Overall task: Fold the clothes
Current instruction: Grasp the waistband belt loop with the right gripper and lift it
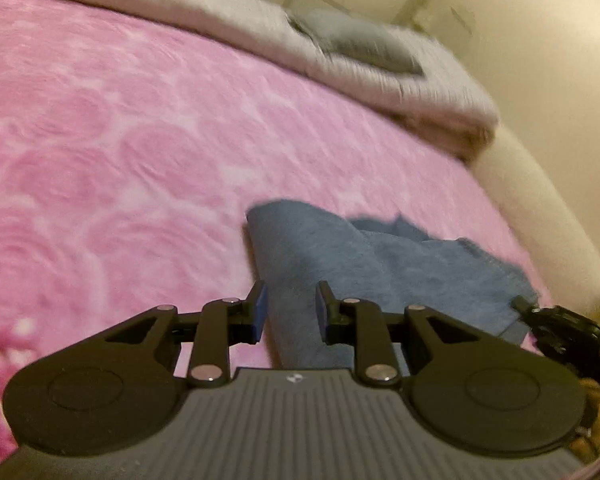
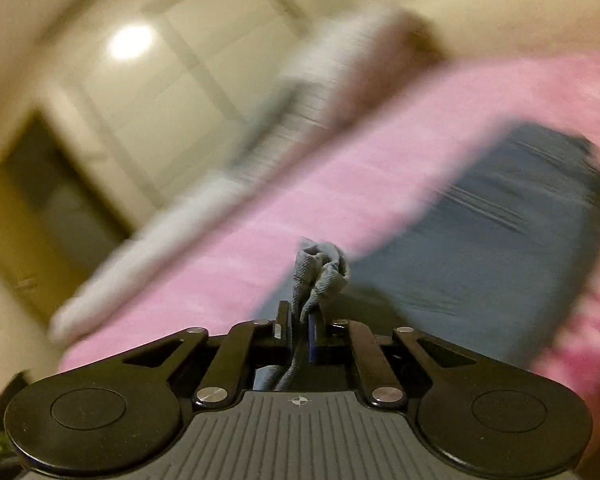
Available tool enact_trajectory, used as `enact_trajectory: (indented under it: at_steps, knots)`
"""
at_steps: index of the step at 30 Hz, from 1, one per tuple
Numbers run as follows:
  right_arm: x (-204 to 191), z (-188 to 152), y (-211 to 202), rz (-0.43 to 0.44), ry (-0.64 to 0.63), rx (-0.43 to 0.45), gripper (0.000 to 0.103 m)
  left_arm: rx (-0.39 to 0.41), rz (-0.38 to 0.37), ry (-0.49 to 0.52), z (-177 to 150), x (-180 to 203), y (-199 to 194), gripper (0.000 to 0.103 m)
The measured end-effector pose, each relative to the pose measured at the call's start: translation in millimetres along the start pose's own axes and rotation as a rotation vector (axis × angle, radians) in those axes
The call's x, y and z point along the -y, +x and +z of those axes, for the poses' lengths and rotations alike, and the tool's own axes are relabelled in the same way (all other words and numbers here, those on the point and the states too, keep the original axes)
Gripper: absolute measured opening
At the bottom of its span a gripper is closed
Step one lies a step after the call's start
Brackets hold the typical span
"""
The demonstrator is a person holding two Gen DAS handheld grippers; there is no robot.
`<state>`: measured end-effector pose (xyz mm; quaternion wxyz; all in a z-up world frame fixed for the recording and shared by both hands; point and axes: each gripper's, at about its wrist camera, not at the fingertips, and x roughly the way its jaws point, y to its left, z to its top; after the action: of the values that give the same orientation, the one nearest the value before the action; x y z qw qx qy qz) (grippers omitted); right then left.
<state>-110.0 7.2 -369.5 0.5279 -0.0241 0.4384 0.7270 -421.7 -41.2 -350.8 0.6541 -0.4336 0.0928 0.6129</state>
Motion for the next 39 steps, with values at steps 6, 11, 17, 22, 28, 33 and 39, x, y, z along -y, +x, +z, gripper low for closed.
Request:
enact_trajectory:
  at_steps: [6, 11, 17, 22, 28, 33, 39]
  knots:
    - [76.5, -10.1, 18.6, 0.039, 0.388, -0.097, 0.019, -0.072, 0.022, 0.062, -13.7, 24.6, 29.8, 0.021]
    - [65.5, -9.8, 21.2, 0.017, 0.295, -0.091, 0.02, -0.08, 0.048, 0.069, -13.0, 26.2, 33.7, 0.021]
    - [52.4, -4.6, 23.8, 0.005, 0.194, -0.083, 0.011, -0.098, 0.079, 0.11, -8.2, 34.9, 38.3, 0.021]
    - [17.9, 18.5, 14.0, 0.083, -0.036, -0.008, 0.006, -0.104, 0.08, 0.126, -1.3, 44.4, 38.7, 0.021]
    - [21.5, 40.5, -33.1, 0.074, -0.171, 0.206, 0.006, -0.122, 0.034, 0.186, -1.1, 67.7, 45.6, 0.022]
    - [117.6, 39.7, -2.2, -0.109, 0.149, 0.094, 0.006, -0.169, 0.029, 0.235, -11.0, 84.2, 65.9, 0.023]
    - [96.7, 47.5, -1.4, -0.115, 0.019, 0.11, 0.006, -0.182, 0.052, 0.256, -12.1, 91.2, 74.1, 0.025]
